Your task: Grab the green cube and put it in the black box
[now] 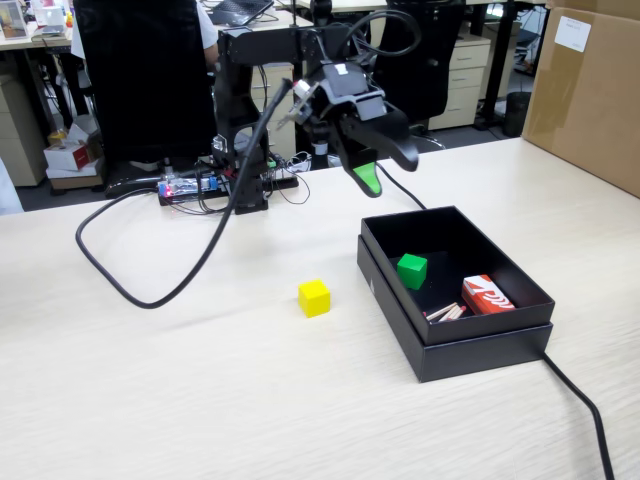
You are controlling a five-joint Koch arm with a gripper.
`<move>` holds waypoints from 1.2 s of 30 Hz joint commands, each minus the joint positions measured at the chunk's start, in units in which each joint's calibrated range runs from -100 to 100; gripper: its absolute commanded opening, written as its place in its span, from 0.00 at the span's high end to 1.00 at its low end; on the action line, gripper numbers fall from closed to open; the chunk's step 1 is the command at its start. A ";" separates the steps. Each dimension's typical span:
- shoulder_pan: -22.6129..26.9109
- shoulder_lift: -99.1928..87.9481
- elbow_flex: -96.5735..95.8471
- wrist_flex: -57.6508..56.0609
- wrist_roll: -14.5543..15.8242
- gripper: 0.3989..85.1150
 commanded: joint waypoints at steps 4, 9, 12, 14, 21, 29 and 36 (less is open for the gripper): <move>-4.69 -24.77 -14.22 2.25 -0.29 0.42; -7.33 -37.50 -28.27 2.51 -0.44 0.42; -8.60 -45.77 -38.79 5.88 -0.68 0.42; -9.62 -49.90 -44.68 8.04 -1.07 0.42; -12.11 -59.08 -59.28 13.83 -1.47 0.41; -14.55 -59.54 -75.60 21.61 -1.76 0.41; -14.65 -59.76 -87.29 36.55 -2.98 0.41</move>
